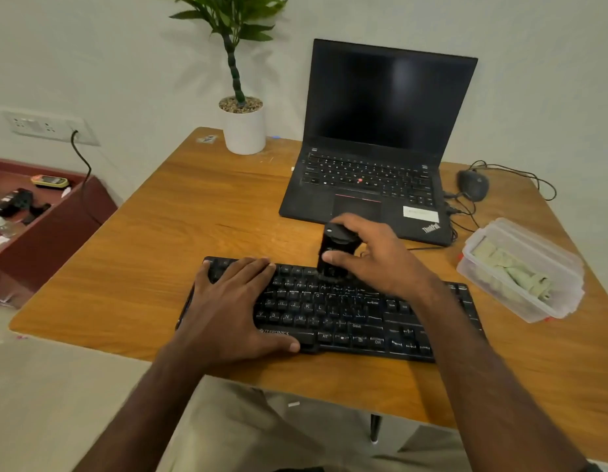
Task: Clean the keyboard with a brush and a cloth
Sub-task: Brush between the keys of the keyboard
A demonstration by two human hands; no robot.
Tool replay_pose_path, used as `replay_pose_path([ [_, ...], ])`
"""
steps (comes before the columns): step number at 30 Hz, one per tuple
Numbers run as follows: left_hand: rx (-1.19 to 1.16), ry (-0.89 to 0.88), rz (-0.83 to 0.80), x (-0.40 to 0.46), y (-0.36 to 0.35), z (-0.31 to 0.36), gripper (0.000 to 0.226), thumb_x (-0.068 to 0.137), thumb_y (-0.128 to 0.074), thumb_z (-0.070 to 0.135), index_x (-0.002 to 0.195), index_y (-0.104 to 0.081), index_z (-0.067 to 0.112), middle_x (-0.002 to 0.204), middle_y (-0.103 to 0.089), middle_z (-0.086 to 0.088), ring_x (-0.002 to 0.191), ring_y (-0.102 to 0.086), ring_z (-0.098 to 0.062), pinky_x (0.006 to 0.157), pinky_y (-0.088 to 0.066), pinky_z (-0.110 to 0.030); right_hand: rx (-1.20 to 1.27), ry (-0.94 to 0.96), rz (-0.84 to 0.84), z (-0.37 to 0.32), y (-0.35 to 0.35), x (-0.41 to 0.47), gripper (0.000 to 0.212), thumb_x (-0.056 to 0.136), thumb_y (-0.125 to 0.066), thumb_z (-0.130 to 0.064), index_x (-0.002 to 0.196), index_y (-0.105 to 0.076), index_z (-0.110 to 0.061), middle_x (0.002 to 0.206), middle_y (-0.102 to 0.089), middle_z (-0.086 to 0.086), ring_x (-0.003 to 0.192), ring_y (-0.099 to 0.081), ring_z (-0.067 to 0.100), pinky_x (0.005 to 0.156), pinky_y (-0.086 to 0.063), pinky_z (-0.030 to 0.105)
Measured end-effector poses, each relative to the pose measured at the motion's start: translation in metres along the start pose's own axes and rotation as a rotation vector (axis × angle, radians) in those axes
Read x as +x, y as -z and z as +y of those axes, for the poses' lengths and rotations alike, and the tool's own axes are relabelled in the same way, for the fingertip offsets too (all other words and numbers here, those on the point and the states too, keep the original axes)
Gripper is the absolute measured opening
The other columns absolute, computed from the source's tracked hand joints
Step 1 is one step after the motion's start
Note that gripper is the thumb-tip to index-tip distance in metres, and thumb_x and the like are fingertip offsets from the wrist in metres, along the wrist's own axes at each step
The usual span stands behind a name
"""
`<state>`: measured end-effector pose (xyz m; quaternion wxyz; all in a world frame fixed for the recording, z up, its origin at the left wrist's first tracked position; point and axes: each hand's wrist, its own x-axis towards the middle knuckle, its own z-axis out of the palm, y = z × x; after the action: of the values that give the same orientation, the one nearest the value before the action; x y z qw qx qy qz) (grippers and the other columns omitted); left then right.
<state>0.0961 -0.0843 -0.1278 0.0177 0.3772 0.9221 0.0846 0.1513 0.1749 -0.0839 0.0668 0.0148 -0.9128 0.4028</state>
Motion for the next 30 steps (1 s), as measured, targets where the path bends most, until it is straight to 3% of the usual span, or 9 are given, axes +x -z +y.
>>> replay_pose_path([
  [3, -0.035, 0.019, 0.024, -0.003, -0.004, -0.004, 0.135, 0.05, -0.032, 0.109, 0.157, -0.027, 0.026, 0.164, -0.018, 0.015, 0.15, -0.008, -0.002, 0.121, -0.004, -0.057, -0.04, -0.041, -0.059, 0.013, 0.029, -0.009, 0.029, 0.089, -0.074, -0.025, 0.114, -0.06, -0.03, 0.104, -0.066, -0.012, 0.099, -0.062, -0.001, 0.08, -0.05, 0.017],
  [5, -0.03, 0.012, 0.042, -0.004, -0.006, -0.005, 0.133, 0.051, -0.032, 0.108, 0.156, -0.03, 0.026, 0.163, -0.02, 0.015, 0.15, -0.01, -0.002, 0.121, -0.005, -0.057, -0.094, -0.068, -0.043, 0.021, 0.047, -0.015, 0.028, 0.089, -0.074, -0.026, 0.112, -0.059, -0.031, 0.101, -0.065, -0.012, 0.095, -0.06, -0.004, 0.079, -0.048, 0.019],
  [9, -0.033, 0.007, 0.048, -0.003, -0.007, -0.004, 0.132, 0.052, -0.031, 0.108, 0.155, -0.034, 0.024, 0.162, -0.024, 0.013, 0.15, -0.012, -0.004, 0.121, -0.005, -0.058, -0.054, -0.054, -0.006, 0.018, 0.033, -0.014, 0.026, 0.089, -0.074, -0.029, 0.111, -0.059, -0.028, 0.1, -0.064, -0.013, 0.092, -0.059, -0.007, 0.072, -0.045, 0.009],
  [16, -0.032, 0.007, 0.047, -0.003, -0.005, -0.004, 0.131, 0.052, -0.032, 0.108, 0.153, -0.037, 0.025, 0.161, -0.028, 0.012, 0.15, -0.016, -0.005, 0.121, -0.007, -0.058, 0.05, 0.01, 0.046, 0.0, -0.005, 0.009, 0.029, 0.088, -0.075, -0.032, 0.113, -0.06, -0.029, 0.103, -0.065, -0.012, 0.098, -0.062, 0.004, 0.078, -0.055, 0.024],
  [21, -0.045, 0.004, 0.061, -0.004, -0.007, -0.005, 0.13, 0.052, -0.033, 0.107, 0.153, -0.037, 0.025, 0.161, -0.028, 0.013, 0.149, -0.017, -0.004, 0.121, -0.007, -0.058, 0.004, -0.019, -0.051, 0.018, 0.029, -0.008, 0.027, 0.09, -0.073, -0.027, 0.113, -0.06, -0.032, 0.104, -0.065, -0.013, 0.101, -0.061, 0.0, 0.082, -0.051, 0.021],
  [26, -0.059, -0.009, 0.073, 0.001, -0.007, -0.009, 0.13, 0.052, -0.035, 0.107, 0.152, -0.039, 0.024, 0.16, -0.029, 0.012, 0.149, -0.019, -0.004, 0.122, -0.007, -0.056, -0.045, -0.068, 0.042, 0.035, 0.059, -0.024, 0.028, 0.088, -0.075, -0.028, 0.112, -0.061, -0.028, 0.1, -0.065, -0.012, 0.096, -0.061, 0.004, 0.085, -0.055, 0.035],
  [30, -0.055, -0.021, 0.067, 0.007, -0.006, -0.014, 0.129, 0.052, -0.036, 0.107, 0.152, -0.04, 0.024, 0.16, -0.03, 0.012, 0.148, -0.021, -0.004, 0.121, -0.009, -0.057, 0.031, -0.049, 0.116, 0.028, 0.034, -0.017, 0.03, 0.088, -0.075, -0.03, 0.114, -0.06, -0.03, 0.103, -0.064, -0.015, 0.099, -0.06, 0.001, 0.083, -0.053, 0.024],
])
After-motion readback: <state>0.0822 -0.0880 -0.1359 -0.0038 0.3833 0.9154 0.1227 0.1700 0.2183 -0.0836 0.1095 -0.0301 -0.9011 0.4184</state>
